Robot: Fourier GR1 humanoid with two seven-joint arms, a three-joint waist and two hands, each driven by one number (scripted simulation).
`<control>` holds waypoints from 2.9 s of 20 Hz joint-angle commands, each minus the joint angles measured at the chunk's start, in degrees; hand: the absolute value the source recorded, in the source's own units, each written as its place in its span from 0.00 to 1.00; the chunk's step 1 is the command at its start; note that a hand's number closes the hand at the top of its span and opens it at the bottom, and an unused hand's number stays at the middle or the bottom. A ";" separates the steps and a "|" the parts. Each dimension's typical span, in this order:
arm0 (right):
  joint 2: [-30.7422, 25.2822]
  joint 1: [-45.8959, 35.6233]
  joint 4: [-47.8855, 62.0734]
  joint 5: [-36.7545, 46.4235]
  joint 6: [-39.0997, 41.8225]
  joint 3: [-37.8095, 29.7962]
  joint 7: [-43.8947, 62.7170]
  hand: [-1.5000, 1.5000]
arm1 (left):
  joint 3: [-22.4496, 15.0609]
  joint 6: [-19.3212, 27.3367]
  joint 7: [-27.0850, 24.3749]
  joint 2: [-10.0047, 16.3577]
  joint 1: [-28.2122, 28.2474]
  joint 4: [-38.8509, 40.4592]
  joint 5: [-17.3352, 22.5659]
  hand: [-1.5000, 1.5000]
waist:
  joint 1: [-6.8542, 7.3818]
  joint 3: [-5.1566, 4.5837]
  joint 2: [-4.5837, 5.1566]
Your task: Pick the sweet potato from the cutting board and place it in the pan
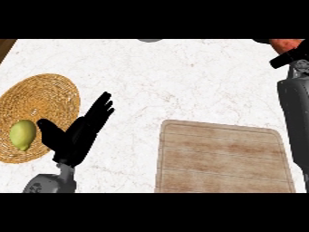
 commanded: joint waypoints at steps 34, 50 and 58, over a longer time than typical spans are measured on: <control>-7.72 10.22 34.41 23.35 -65.03 -41.21 -1.53 1.00 | 1.37 -0.34 0.80 -0.08 1.27 -0.15 0.51 0.50 | -2.05 0.11 -1.18; -8.02 5.74 46.39 0.90 -82.11 -52.75 -23.18 0.00 | 1.40 0.34 0.42 -0.85 0.86 0.71 -0.67 0.50 | -2.62 0.34 -1.54; -2.78 4.26 40.36 -21.01 -87.98 -50.44 -36.79 0.00 | 2.49 1.44 2.58 -0.80 0.63 0.14 -0.31 0.50 | -4.52 0.20 -2.48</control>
